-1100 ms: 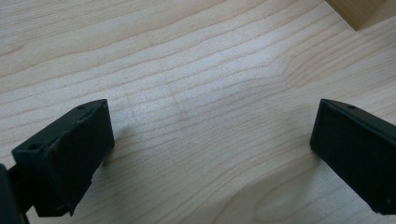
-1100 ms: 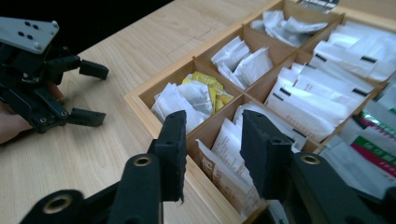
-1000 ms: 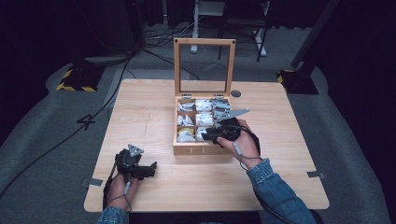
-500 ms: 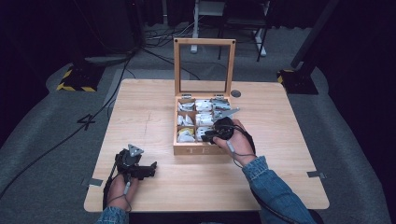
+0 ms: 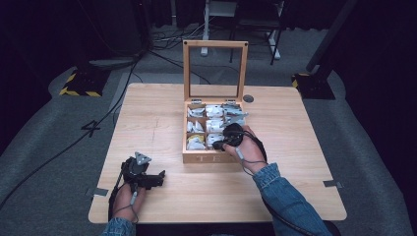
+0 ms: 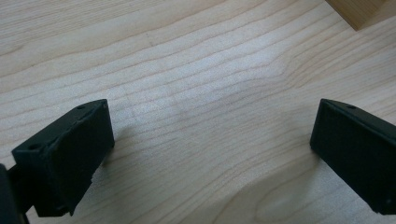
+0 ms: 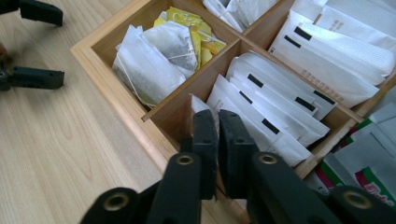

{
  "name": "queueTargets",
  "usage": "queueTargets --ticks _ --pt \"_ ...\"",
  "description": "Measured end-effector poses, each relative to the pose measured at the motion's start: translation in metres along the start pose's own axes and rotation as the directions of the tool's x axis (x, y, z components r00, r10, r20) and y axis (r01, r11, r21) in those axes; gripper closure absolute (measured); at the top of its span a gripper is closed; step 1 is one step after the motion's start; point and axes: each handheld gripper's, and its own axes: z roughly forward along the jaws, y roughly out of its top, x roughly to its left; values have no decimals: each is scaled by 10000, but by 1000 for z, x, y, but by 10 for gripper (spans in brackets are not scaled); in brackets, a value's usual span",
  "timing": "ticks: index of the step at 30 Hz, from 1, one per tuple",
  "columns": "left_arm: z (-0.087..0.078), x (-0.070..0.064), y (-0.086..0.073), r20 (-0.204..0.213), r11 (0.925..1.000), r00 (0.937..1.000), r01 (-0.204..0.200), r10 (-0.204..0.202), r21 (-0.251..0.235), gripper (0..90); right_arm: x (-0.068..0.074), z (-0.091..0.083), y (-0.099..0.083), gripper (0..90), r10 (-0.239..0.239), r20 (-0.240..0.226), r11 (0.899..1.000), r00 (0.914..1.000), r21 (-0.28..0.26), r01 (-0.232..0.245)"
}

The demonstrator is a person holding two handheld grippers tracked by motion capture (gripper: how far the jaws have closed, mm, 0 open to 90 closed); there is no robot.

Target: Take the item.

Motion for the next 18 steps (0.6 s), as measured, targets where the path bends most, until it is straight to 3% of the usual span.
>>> queueTargets --ticks 6,18 --pt "0 0 0 2 10000 10000 13 -13 8 0 3 -4 1 900 -348 184 9993 9992 -122 350" --pt "0 0 0 0 10000 10000 1 -1 -2 0 7 -30 8 900 -668 494 9887 9965 -1309 728"
